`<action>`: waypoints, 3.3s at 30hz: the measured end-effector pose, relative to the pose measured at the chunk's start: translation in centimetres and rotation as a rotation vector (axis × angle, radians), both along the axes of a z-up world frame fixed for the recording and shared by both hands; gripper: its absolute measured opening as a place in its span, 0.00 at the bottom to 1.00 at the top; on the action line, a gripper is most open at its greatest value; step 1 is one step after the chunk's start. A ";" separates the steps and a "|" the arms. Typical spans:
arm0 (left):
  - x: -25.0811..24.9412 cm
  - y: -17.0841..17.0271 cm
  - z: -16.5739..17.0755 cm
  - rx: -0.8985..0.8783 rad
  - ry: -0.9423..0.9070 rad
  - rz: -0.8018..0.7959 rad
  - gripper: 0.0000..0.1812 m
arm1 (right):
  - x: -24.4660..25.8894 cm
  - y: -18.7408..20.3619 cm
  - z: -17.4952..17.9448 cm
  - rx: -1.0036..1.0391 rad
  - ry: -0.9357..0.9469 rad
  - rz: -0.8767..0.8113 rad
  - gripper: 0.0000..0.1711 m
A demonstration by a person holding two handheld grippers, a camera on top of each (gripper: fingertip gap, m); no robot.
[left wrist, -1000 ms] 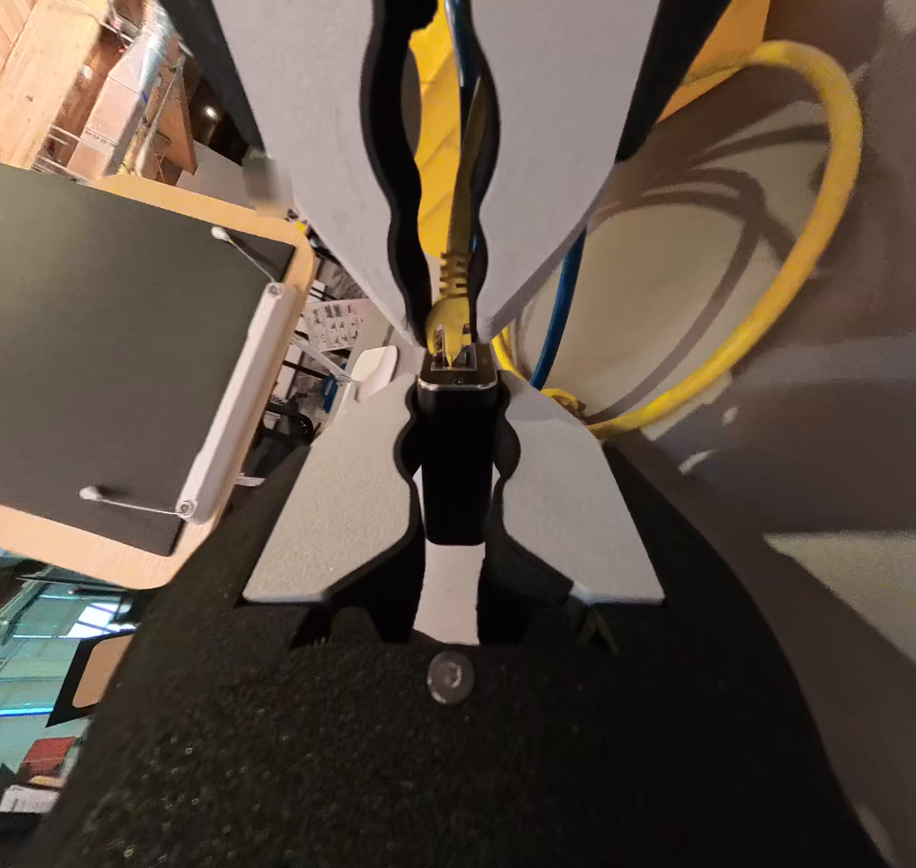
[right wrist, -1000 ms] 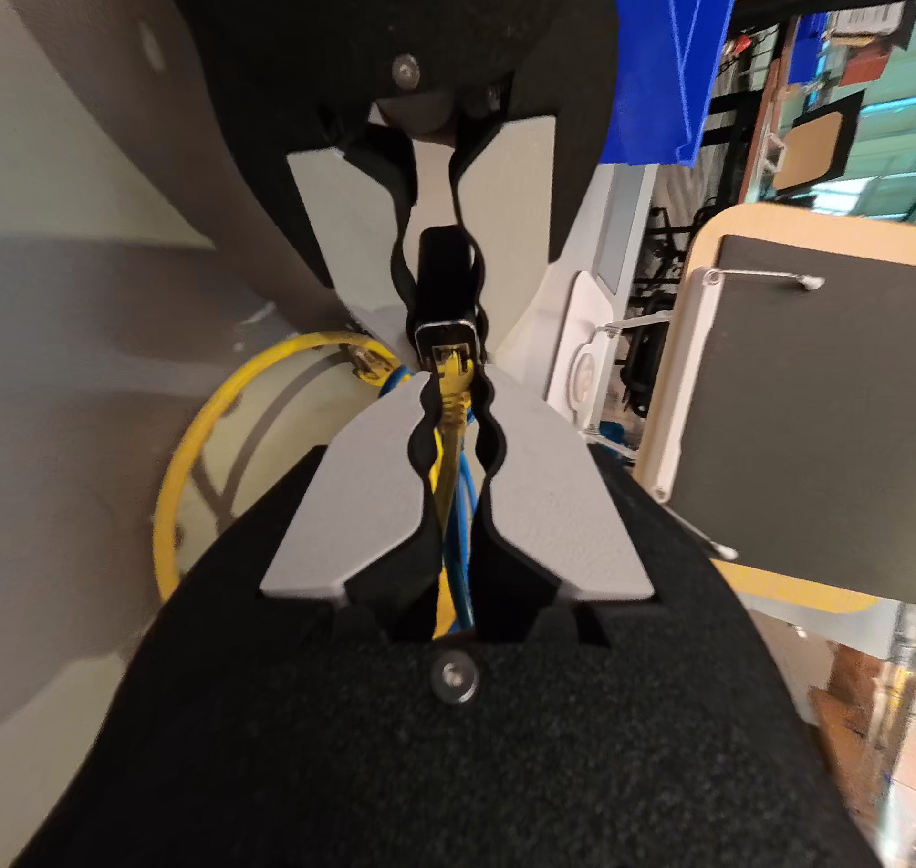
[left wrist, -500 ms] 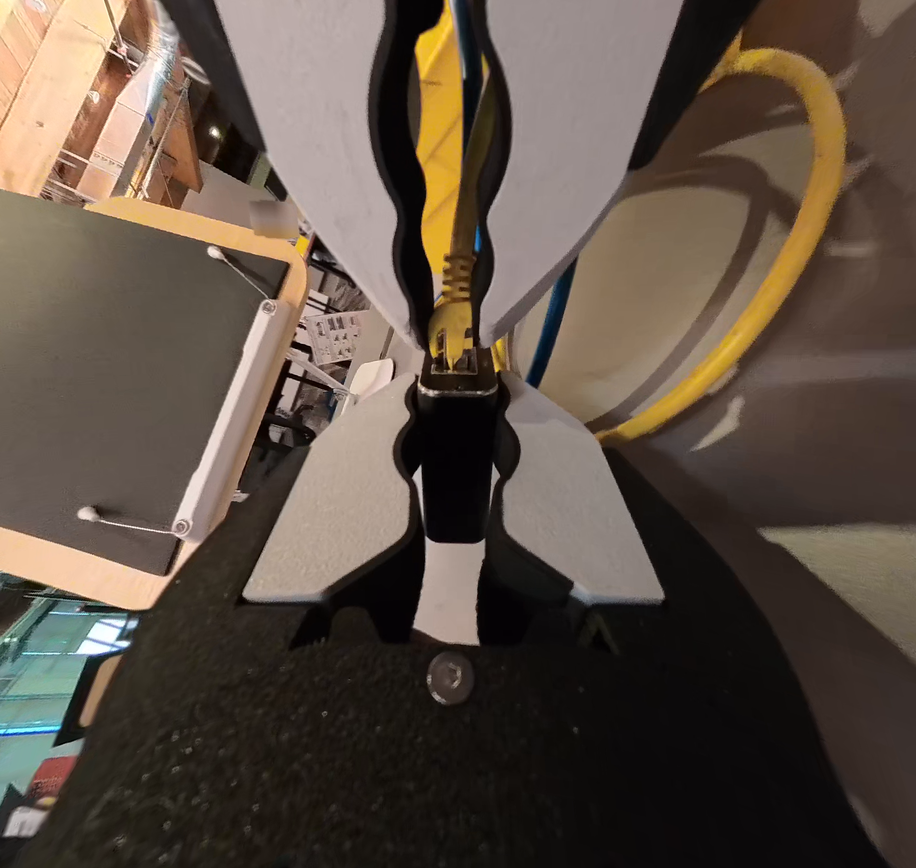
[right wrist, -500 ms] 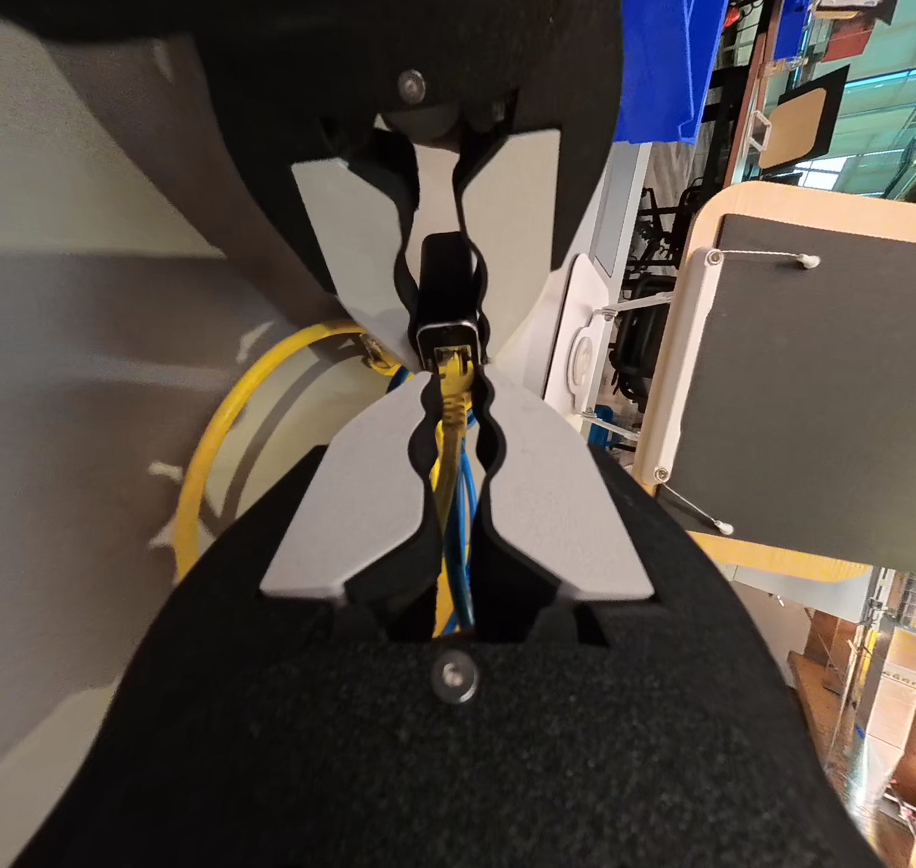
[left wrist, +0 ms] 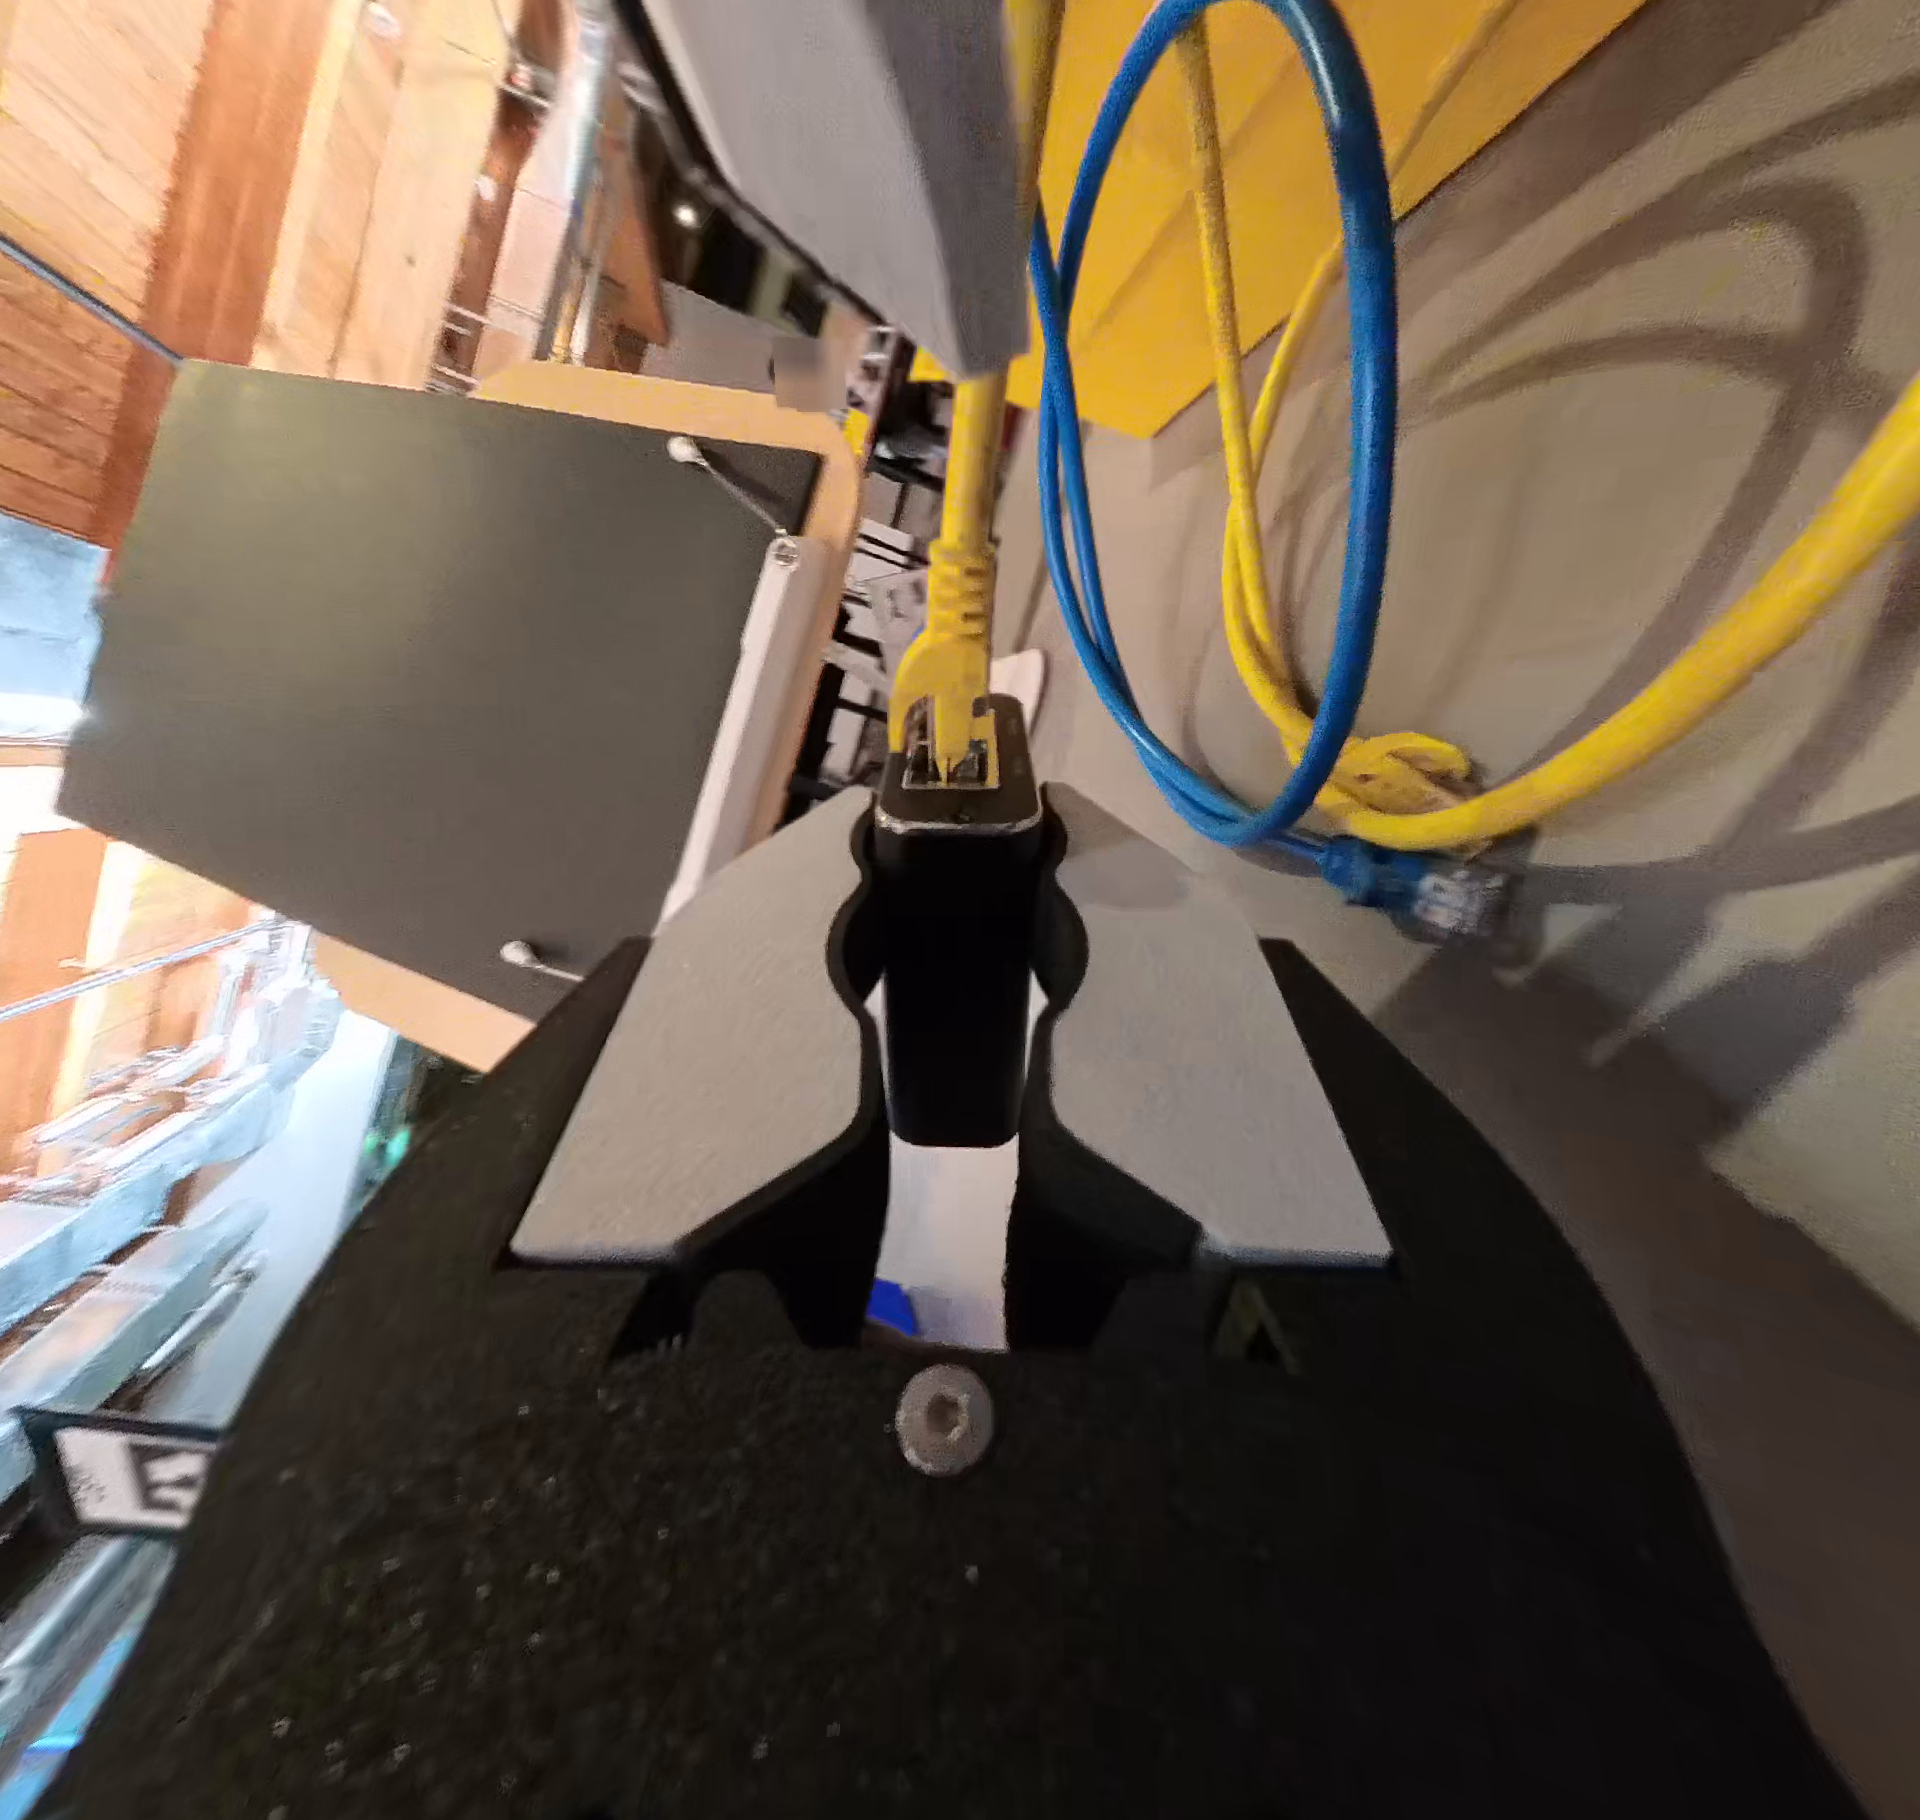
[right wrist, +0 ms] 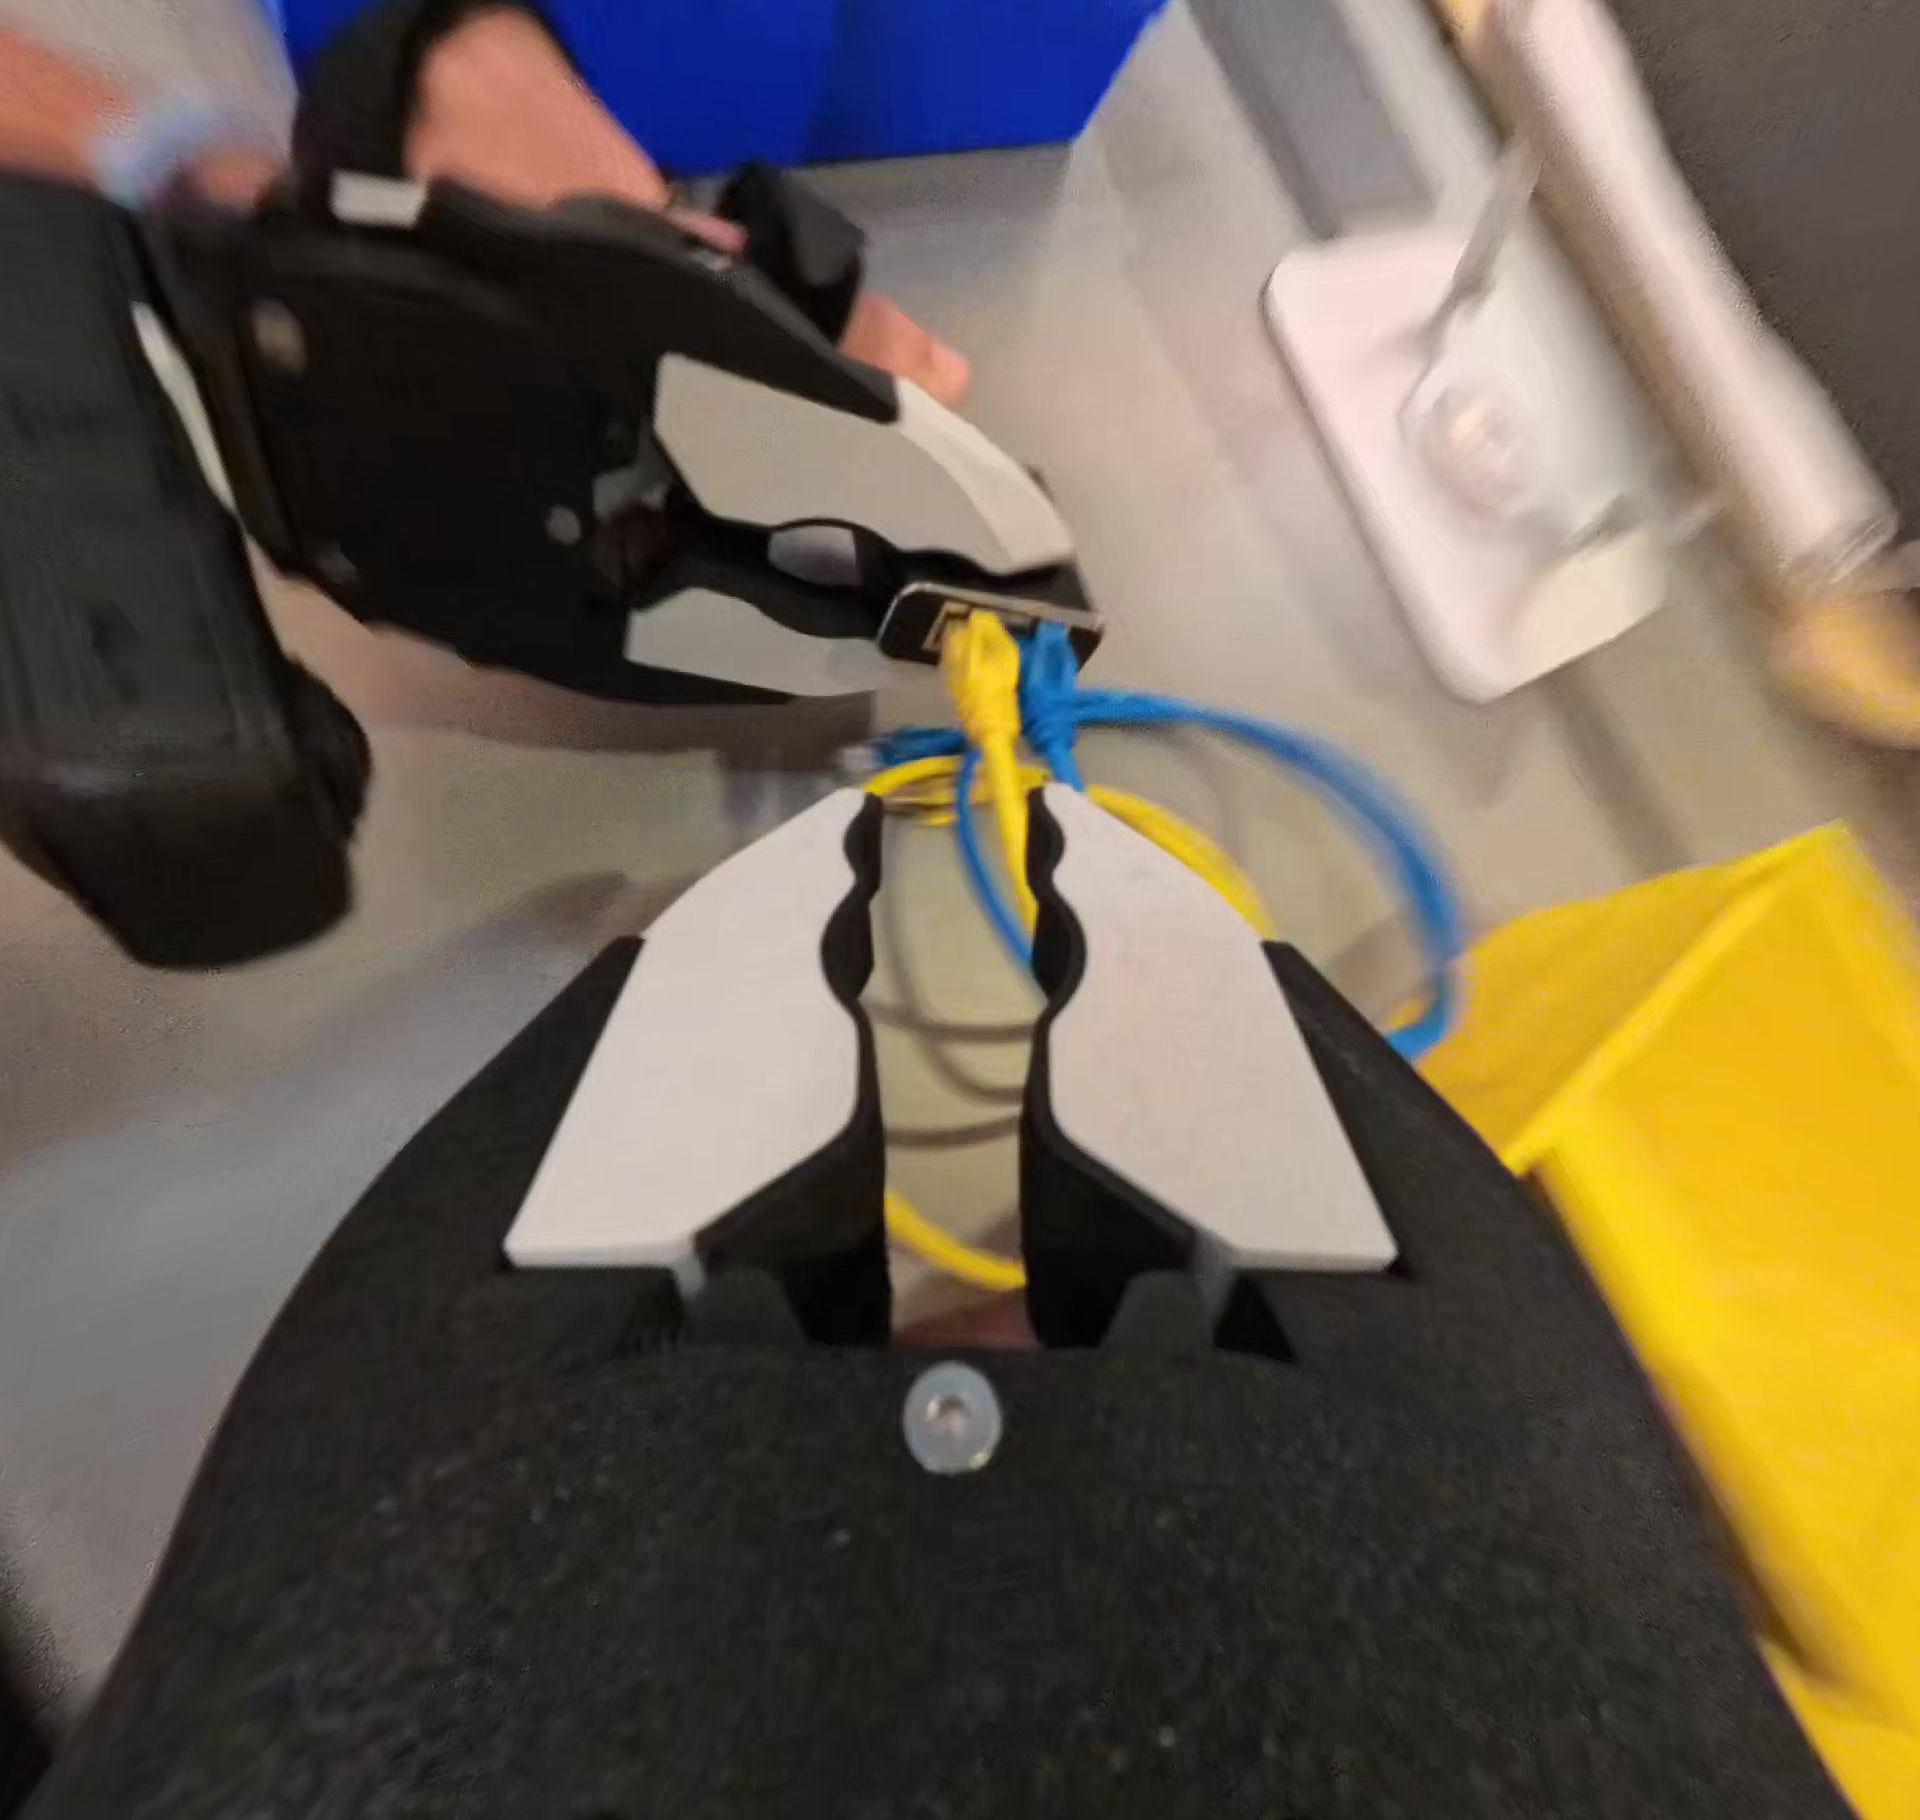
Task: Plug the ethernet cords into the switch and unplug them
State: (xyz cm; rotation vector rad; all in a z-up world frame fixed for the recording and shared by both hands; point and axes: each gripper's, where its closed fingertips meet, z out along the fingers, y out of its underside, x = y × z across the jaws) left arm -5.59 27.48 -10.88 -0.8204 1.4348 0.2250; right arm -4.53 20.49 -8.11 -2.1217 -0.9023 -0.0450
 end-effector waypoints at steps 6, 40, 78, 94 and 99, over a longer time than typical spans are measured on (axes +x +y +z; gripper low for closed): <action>-0.9 0.5 1.1 0.138 -0.008 0.056 0.14 | 0.9 0.1 0.5 -0.170 0.812 -0.338 0.18; -0.9 -1.3 2.3 0.380 0.006 0.041 0.13 | -1.1 -0.2 -1.7 -0.298 1.078 -0.320 0.30; -0.4 -2.3 2.1 0.357 0.000 -0.002 0.13 | -2.5 1.4 -1.1 -0.452 1.542 -0.303 0.13; -0.6 -1.7 2.2 0.328 0.002 0.027 0.13 | -3.3 1.7 -0.7 -0.459 1.540 -0.264 0.08; -0.7 -1.6 2.5 0.340 -0.002 0.049 0.13 | -3.4 1.7 -0.8 -0.399 1.504 -0.237 0.07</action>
